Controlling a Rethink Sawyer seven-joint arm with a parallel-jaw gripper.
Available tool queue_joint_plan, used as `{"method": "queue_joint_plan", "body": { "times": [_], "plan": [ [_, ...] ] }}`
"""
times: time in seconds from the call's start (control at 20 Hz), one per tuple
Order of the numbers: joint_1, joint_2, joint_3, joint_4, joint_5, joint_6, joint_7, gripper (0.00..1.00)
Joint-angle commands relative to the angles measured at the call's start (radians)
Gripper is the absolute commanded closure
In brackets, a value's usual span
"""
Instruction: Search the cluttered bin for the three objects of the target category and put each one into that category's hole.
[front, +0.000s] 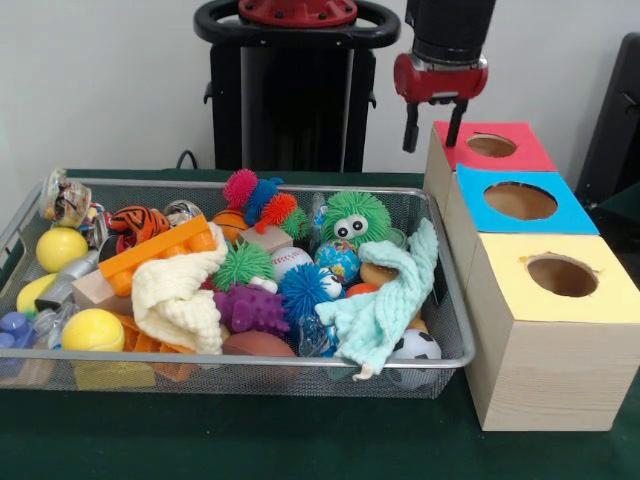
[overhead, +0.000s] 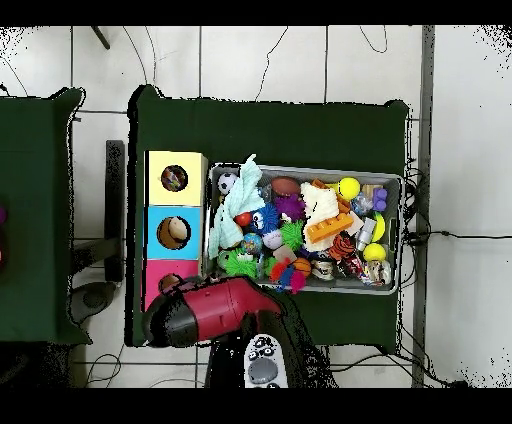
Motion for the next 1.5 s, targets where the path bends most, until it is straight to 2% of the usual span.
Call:
{"method": "queue_joint_plan", "body": {
  "times": [0.05,0.15,0.35,0.65,0.9,1.1,1.5],
  "plan": [
    [0.009,0.133,-0.017,-0.194,-0.061,-0.078,0.093,0.0],
    [0.028,0.157,-0.05,-0.237,-0.103,-0.063,0.075,0.0],
    [0.007,0.175,-0.047,-0.248,-0.133,-0.107,0.063,0.0],
    [-0.012,0.173,-0.037,-0.283,-0.204,-0.072,0.002,0.0],
    [-0.107,0.158,0.037,-0.231,-0.211,-0.106,-0.037,0.0],
    [-0.169,0.16,0.066,-0.206,-0.248,-0.132,-0.056,0.0],
    [-0.287,0.147,0.146,-0.158,-0.272,-0.159,-0.049,0.0]
  ]
}}
